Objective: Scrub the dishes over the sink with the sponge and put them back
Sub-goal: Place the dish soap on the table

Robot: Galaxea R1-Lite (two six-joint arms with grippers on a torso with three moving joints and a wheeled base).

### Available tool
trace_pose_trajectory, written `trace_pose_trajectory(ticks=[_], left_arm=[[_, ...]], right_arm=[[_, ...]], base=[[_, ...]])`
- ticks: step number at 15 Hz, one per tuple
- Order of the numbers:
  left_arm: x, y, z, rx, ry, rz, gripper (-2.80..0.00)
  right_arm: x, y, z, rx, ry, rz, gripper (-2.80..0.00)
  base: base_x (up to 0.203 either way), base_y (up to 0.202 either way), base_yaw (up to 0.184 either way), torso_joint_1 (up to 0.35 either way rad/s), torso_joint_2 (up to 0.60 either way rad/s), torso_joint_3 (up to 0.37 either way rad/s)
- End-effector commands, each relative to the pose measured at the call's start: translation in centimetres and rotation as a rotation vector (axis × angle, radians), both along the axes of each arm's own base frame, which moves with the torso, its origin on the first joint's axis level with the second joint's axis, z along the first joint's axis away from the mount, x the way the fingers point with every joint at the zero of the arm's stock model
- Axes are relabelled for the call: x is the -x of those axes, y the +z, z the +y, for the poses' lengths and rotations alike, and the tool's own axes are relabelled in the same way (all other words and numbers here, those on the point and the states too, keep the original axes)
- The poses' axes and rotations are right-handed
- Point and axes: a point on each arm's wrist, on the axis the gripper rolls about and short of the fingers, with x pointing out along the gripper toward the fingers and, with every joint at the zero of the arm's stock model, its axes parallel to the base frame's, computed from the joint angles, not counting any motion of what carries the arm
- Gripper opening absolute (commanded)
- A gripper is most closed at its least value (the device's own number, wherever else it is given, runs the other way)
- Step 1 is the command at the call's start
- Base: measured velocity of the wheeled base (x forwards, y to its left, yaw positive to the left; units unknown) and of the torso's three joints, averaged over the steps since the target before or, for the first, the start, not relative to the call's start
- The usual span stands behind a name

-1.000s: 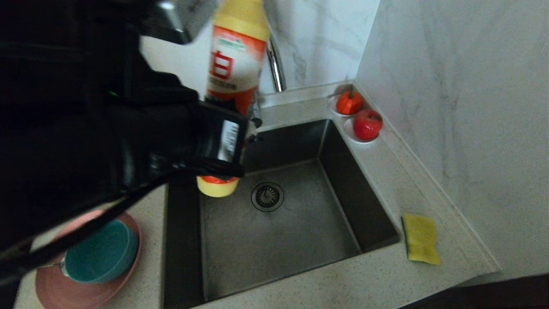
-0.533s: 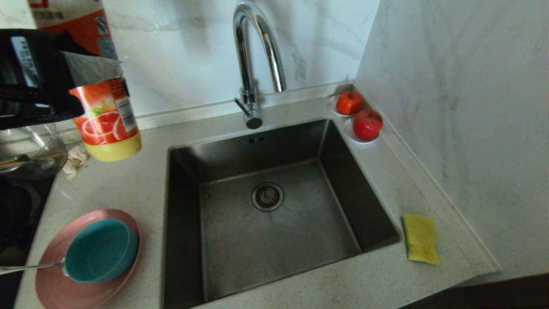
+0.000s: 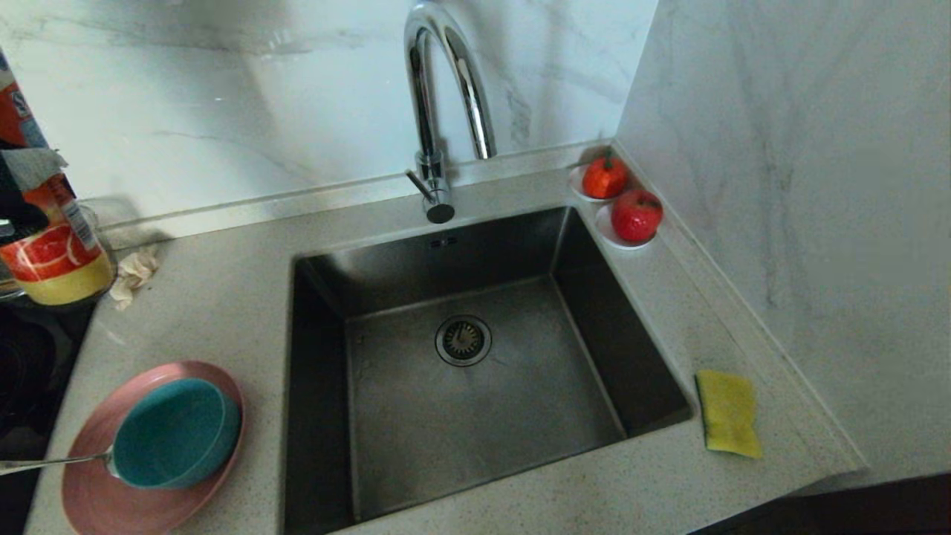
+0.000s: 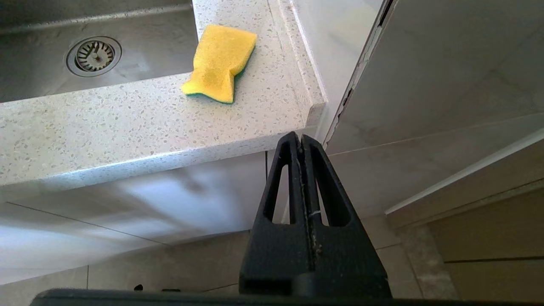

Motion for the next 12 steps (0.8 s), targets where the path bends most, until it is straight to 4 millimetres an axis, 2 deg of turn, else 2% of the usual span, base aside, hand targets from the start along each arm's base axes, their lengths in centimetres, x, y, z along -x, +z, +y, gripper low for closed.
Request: trace_pose_trajectory(ticks=[1, 3, 5, 12], left_arm=[[-4.0, -2.8, 0.8, -0.003, 0.135, 0.035, -2.8], [-7.5, -4.6, 2.1, 0.031, 0.241, 0.018, -2.8], [-10.0, -5.9, 3.1, 0.061, 0.3, -0.021, -2.8], [-15.3, -10.5, 4.1, 0.098, 0.37, -0.122, -2.8]], right_arm=[[0.0, 0.0, 0.0, 0.0, 0.0, 0.0, -2.8], [0.0, 0.0, 0.0, 0.0, 0.0, 0.0, -2.8], [0.0, 0.0, 0.0, 0.0, 0.0, 0.0, -2.8], [0.0, 0.0, 0.0, 0.0, 0.0, 0.0, -2.8]], base=[[0.0, 0.0, 0.0, 0.0, 0.0, 0.0], [0.0, 0.0, 0.0, 0.0, 0.0, 0.0], [0.0, 0.0, 0.0, 0.0, 0.0, 0.0], [0.0, 0.0, 0.0, 0.0, 0.0, 0.0]])
